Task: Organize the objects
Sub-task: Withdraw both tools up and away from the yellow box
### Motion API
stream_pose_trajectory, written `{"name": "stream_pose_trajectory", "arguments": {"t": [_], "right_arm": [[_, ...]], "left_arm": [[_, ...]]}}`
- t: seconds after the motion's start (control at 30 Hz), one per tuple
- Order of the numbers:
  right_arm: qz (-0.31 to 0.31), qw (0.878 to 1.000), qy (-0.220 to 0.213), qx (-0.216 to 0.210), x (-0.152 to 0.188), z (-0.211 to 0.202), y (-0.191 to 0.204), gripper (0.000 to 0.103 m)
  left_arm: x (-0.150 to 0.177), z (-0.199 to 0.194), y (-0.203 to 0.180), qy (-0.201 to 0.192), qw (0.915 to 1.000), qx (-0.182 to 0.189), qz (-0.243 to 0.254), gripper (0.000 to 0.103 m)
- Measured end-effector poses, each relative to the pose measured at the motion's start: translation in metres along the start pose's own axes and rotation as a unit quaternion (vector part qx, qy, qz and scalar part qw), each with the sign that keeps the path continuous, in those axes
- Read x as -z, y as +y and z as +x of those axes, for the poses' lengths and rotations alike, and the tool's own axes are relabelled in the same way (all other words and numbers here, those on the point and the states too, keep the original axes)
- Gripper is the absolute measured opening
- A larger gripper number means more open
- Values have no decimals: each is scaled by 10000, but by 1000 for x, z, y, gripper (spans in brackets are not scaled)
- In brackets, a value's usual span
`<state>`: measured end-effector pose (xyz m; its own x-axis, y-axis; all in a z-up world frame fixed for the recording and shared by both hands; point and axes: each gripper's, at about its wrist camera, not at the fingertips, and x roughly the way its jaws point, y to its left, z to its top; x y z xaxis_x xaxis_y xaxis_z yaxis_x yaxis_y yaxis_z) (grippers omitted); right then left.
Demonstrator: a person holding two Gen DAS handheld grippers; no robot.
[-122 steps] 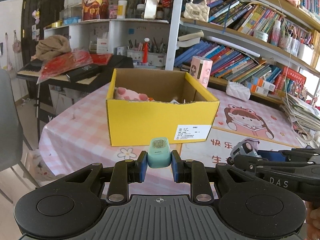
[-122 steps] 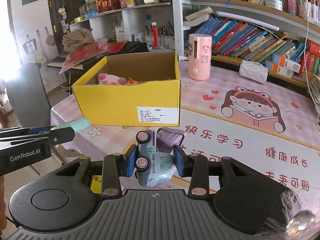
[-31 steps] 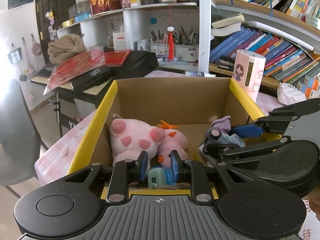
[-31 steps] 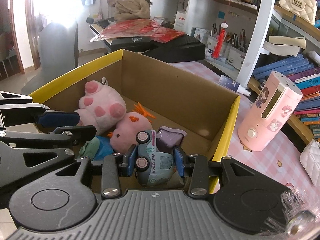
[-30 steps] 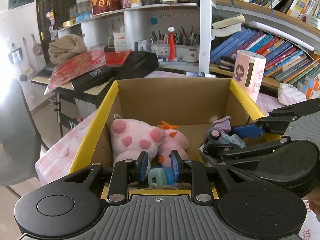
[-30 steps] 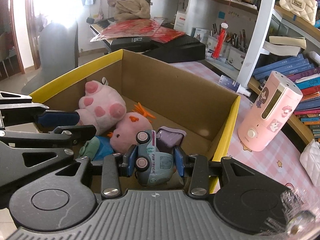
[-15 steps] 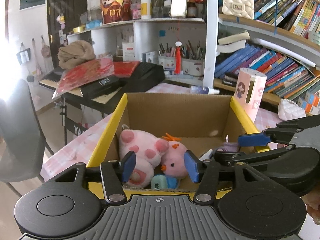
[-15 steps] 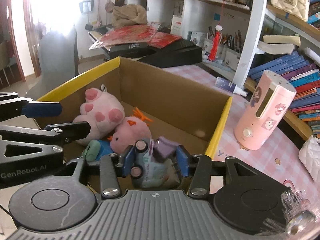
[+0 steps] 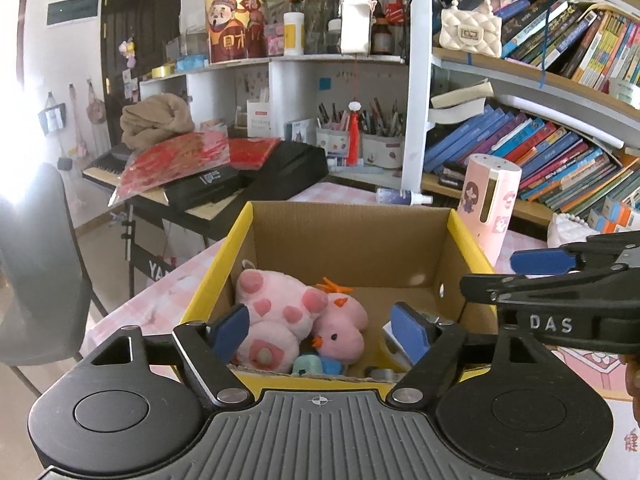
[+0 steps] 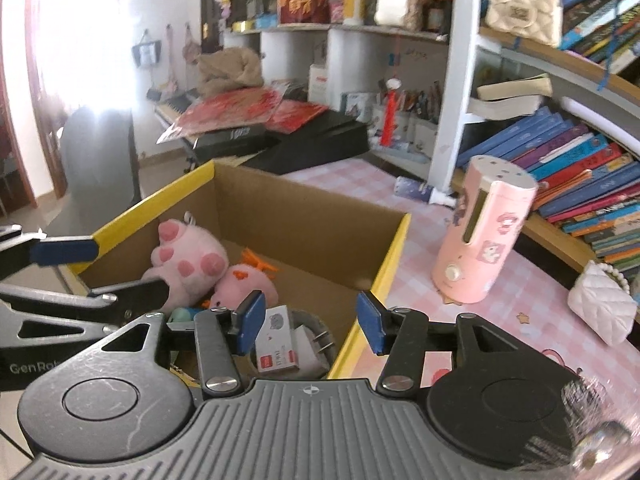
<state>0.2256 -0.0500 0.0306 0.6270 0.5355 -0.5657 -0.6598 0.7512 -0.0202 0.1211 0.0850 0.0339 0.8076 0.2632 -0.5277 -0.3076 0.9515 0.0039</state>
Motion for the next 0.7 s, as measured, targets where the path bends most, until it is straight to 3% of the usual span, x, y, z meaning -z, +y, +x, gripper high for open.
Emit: {"name": "stream_pose_trajectory", "arguments": {"t": [0.33,0.7], "right_arm": [[518,9953,-285,768,14,-35,-12,60],[1121,9774,-170,1782,56,-71,-6,83]], "left_arm": [[6,-15,0,-155,9997,154,-87,86],[31,-37,-5,-46,9992,386,112,91]]}}
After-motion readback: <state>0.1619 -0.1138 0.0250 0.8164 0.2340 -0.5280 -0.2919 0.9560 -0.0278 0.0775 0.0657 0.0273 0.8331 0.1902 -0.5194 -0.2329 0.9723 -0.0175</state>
